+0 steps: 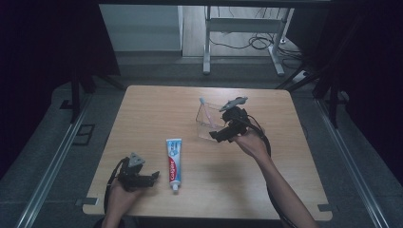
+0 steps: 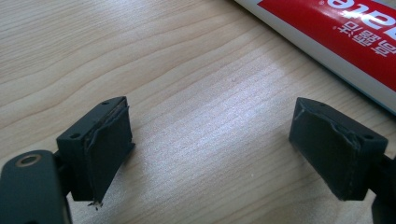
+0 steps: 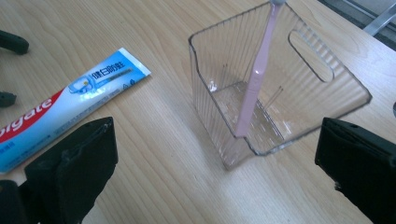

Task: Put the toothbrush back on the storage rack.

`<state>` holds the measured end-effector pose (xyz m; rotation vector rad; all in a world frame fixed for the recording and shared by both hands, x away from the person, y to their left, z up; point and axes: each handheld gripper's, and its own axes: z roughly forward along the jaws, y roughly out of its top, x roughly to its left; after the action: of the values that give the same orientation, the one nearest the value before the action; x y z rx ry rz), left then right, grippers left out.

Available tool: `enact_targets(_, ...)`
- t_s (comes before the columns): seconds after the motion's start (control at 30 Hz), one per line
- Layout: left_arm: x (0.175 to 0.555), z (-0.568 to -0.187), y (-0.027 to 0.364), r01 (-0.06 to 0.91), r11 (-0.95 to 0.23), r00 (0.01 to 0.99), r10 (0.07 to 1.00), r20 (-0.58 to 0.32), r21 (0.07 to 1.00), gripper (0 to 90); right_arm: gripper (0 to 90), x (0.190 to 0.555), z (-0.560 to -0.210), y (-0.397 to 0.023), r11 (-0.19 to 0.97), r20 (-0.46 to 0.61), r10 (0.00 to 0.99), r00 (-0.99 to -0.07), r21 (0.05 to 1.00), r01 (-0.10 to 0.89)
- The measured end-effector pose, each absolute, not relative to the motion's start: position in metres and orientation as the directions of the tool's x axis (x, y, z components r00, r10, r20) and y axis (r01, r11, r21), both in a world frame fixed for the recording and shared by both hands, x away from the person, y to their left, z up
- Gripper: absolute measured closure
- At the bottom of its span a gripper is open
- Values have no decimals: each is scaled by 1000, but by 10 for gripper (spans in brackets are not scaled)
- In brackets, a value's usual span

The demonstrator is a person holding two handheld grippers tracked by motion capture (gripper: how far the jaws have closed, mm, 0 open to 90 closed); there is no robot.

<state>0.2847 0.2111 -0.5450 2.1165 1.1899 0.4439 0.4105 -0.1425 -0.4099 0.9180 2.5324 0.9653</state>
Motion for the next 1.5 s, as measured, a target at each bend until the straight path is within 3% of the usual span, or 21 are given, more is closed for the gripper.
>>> enact_targets(1.5,284,-545,211,627,-362,523,852,-29,690,131,0,357,-469,-217,542,-24,692,-721,676,498)
